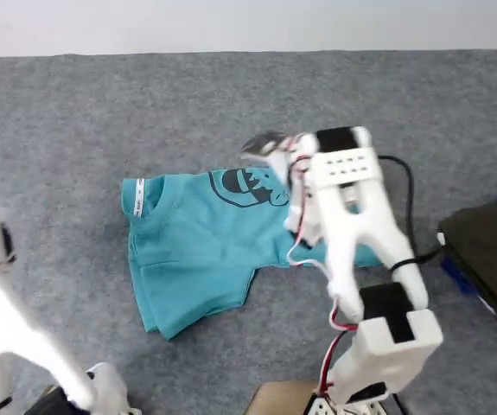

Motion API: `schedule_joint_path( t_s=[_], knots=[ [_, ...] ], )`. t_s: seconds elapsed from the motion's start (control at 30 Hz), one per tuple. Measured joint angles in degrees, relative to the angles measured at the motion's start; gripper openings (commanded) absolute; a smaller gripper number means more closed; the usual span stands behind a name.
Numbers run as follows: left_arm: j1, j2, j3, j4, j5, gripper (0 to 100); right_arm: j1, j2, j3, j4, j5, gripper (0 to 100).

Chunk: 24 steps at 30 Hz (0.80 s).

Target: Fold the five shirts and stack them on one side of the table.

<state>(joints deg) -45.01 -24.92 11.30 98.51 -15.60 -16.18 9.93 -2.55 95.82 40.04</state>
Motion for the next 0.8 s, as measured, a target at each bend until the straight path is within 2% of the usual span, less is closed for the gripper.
schedule_joint_path(
  t_s=[0.2,0.33,0.57,0.67,0.8],
  knots=[
    [-12.57,0.0,10.81,-7.56,-1.67,1,-11.25,-2.02,7.21,-2.81,1.58,18.0],
    [-17.93,0.0,17.14,-12.57,-5.01,1,-18.99,-2.46,9.76,-6.33,1.58,20.4],
    [-21.54,0.0,22.95,-17.93,-6.95,1,-32.97,-2.46,11.69,-10.02,1.93,23.2],
    [-21.71,0.0,23.91,-18.46,-6.95,1,-36.4,-2.46,11.69,-11.96,1.85,27.6],
    [-21.71,0.0,24.18,-18.46,-6.95,1,-38.33,-2.46,11.69,-15.03,1.93,27.7]
  ],
)
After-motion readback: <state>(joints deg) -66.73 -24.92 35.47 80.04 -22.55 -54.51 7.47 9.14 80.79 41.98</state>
